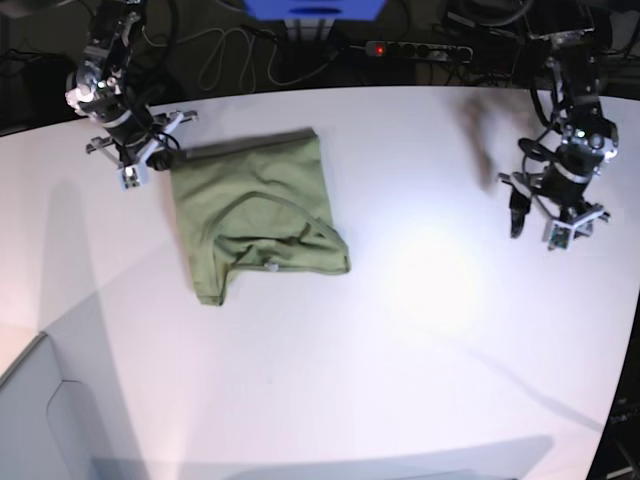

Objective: Fold the T-shirt properly
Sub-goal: 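Release the bundle and withdraw the left gripper away from it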

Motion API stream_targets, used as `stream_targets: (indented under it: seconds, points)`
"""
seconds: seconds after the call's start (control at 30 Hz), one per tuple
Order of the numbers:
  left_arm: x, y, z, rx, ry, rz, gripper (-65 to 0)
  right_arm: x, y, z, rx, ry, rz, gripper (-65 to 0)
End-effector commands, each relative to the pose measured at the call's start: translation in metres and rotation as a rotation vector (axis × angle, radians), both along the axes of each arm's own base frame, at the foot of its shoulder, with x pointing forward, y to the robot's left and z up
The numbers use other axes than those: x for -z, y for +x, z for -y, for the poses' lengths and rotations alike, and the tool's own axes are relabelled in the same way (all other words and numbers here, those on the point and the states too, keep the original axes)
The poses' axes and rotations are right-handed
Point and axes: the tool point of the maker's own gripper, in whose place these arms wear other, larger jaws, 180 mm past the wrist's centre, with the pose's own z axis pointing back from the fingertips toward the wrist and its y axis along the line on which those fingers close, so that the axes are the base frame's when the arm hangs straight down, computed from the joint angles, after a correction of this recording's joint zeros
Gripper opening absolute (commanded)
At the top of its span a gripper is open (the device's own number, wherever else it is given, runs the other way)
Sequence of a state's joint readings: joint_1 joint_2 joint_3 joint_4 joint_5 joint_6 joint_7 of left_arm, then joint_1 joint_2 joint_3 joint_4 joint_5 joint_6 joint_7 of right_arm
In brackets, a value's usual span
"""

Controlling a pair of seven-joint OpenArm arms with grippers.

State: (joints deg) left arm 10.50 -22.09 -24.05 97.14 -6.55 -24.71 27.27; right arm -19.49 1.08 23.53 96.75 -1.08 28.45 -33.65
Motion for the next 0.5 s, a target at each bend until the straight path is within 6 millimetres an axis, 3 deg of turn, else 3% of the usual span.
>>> stream_targets:
  seconds: [0.0, 0.23, 0.47]
  points:
    - [-0.014, 0.003, -0.003, 0.003, -0.011, 0.046, -28.2, -0.007, 0.001, -0.004, -0.015, 0.013, 0.028, -65.0]
    - [-0.002, -0.020, -0.009, -0.031, -0.072, 0.008, -28.2, 0.002, -0.013, -0.028, -0.087, 0.037, -0.011, -65.0]
    - [0.010, -0.035, -0.009, -0.032, -0.070, -0.037, -28.2, -0.006, -0.013, 0.029, 0.071, -0.026, 0.009, -65.0]
